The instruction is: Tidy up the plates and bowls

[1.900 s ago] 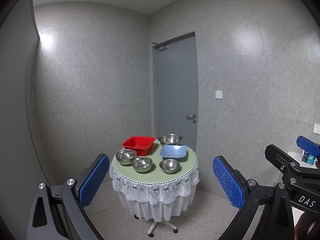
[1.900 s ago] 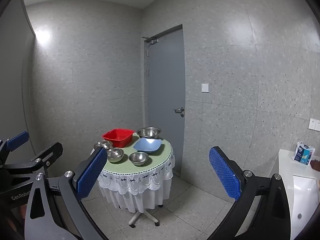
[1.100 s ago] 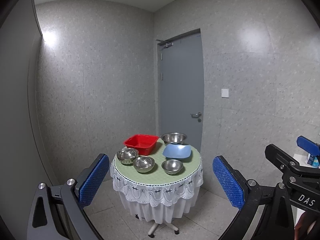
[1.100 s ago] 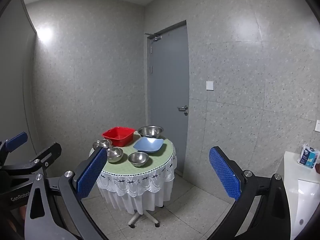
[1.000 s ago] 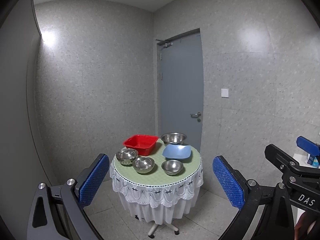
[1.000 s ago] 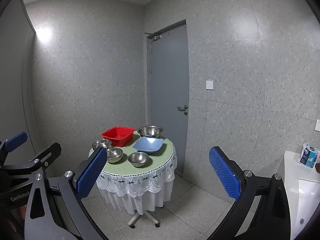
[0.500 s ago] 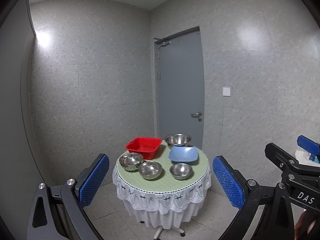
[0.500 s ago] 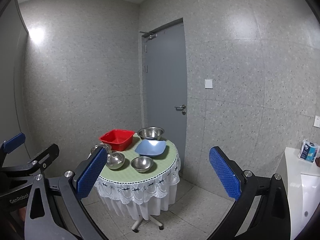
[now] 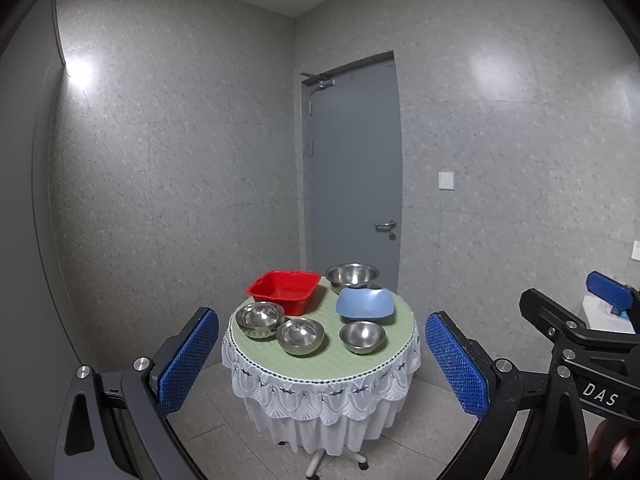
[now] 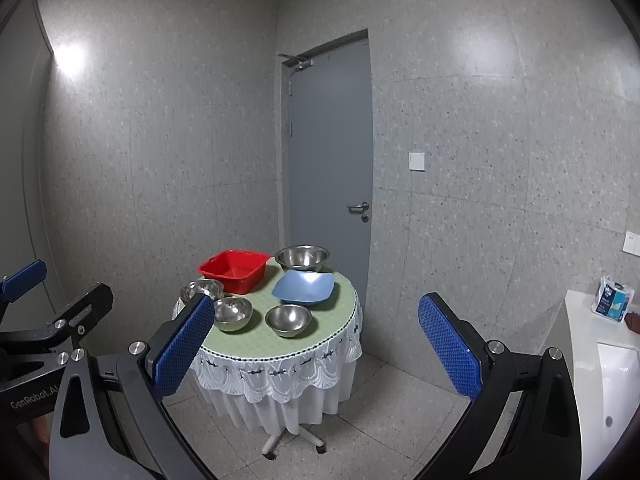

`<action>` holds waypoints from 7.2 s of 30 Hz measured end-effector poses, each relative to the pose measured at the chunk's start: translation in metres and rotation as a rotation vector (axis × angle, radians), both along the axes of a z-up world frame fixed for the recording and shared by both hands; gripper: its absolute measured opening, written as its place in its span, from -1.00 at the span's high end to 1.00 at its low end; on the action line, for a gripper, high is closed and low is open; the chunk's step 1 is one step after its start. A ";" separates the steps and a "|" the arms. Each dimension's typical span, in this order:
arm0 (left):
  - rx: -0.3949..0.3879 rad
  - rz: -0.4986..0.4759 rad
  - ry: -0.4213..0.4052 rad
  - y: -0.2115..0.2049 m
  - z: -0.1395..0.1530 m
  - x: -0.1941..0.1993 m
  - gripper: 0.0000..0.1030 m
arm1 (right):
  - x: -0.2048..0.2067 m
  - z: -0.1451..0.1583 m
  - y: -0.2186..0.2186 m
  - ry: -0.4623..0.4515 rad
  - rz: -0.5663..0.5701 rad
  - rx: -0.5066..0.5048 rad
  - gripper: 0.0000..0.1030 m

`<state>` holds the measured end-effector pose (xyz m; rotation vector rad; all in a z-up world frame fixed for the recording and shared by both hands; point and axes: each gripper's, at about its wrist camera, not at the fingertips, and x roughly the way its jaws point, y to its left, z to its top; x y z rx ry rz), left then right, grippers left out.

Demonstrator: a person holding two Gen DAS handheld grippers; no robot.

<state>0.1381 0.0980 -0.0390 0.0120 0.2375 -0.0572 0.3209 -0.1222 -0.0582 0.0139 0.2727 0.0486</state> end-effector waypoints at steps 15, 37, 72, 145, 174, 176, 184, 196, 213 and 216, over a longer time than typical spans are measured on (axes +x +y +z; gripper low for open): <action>-0.018 0.046 0.006 -0.033 0.005 -0.064 -0.99 | -0.033 -0.005 -0.015 0.020 0.050 -0.024 -1.00; -0.020 0.083 0.002 -0.061 0.020 -0.107 -0.99 | -0.050 -0.008 -0.029 0.020 0.086 -0.023 -1.00; -0.010 0.055 0.066 -0.002 0.020 -0.015 -0.99 | 0.006 -0.027 0.014 0.080 0.066 -0.003 -1.00; -0.132 0.164 0.971 -0.115 -0.191 1.056 0.33 | 0.798 -0.252 -0.020 0.907 0.461 0.188 0.45; -0.256 0.274 0.646 0.054 -0.166 0.984 0.43 | 0.725 -0.151 0.174 0.717 0.638 -0.010 0.46; -0.267 0.291 0.666 0.081 -0.177 0.969 0.43 | 0.726 -0.161 0.189 0.744 0.652 -0.015 0.46; -0.295 0.329 0.752 0.138 -0.227 0.980 0.44 | 0.730 -0.202 0.237 0.830 0.653 -0.072 0.46; -0.262 0.303 0.811 0.147 -0.244 1.000 0.36 | 0.744 -0.224 0.261 0.877 0.607 -0.130 0.35; -0.256 0.276 0.738 0.105 -0.188 0.963 -0.56 | 0.719 -0.188 0.212 0.793 0.568 -0.032 -0.60; -0.226 0.214 0.722 0.082 -0.180 0.954 -0.58 | 0.707 -0.178 0.179 0.755 0.506 -0.001 -0.60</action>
